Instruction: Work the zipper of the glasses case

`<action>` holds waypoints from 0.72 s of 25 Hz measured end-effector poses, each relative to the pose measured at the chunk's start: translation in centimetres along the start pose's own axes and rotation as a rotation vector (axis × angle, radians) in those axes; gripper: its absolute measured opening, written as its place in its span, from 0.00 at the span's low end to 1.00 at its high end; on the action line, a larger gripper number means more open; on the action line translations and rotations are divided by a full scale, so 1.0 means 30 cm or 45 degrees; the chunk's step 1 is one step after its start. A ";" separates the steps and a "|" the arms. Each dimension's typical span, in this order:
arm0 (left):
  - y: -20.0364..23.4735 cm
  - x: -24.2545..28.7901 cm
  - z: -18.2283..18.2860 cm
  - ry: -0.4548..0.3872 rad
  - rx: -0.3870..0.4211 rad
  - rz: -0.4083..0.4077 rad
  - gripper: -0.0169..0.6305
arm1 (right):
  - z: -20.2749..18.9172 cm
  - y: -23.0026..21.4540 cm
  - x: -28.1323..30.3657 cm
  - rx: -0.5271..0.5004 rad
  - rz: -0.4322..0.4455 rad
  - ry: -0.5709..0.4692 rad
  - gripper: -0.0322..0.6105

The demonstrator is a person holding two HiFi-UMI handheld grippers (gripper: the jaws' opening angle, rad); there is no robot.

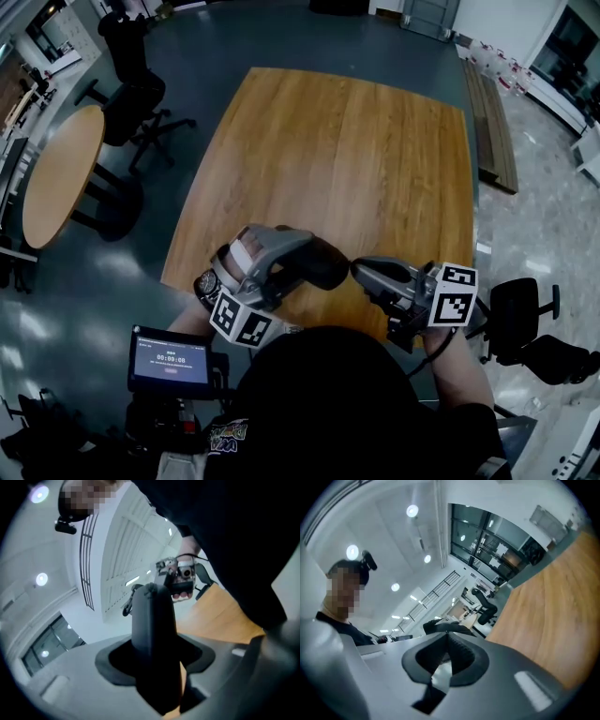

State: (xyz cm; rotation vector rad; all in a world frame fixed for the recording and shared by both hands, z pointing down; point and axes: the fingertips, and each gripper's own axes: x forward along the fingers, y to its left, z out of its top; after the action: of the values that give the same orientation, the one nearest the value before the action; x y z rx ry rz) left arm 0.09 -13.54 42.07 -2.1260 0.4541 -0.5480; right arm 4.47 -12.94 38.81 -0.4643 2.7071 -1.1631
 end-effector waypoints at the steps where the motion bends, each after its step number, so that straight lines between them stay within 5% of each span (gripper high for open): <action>1: -0.001 -0.006 0.024 -0.040 -0.046 -0.019 0.42 | 0.000 -0.002 -0.004 0.062 0.064 -0.016 0.07; 4: -0.005 -0.011 0.117 -0.169 -0.208 -0.081 0.42 | -0.017 -0.015 -0.001 0.208 0.193 -0.016 0.07; 6: 0.010 -0.009 0.171 -0.270 -0.412 -0.112 0.42 | -0.029 -0.022 0.009 0.242 0.217 -0.012 0.07; 8: 0.059 -0.010 0.192 -0.376 -0.742 -0.143 0.42 | -0.021 -0.021 0.017 0.248 0.225 -0.034 0.07; 12: 0.162 -0.025 0.184 -0.610 -1.570 -0.198 0.42 | 0.028 0.015 0.026 0.225 0.251 -0.134 0.07; 15: 0.227 -0.048 0.147 -0.889 -2.104 -0.265 0.43 | 0.071 0.038 0.015 -0.065 0.114 -0.182 0.13; 18: 0.283 -0.073 0.044 -1.220 -2.618 -0.274 0.43 | 0.113 0.057 0.019 -0.631 -0.160 -0.179 0.19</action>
State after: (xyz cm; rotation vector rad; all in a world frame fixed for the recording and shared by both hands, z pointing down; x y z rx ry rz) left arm -2.06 -16.28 33.93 -3.7846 0.0816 1.6114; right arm 4.47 -14.34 35.23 -0.7562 2.8553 -0.4427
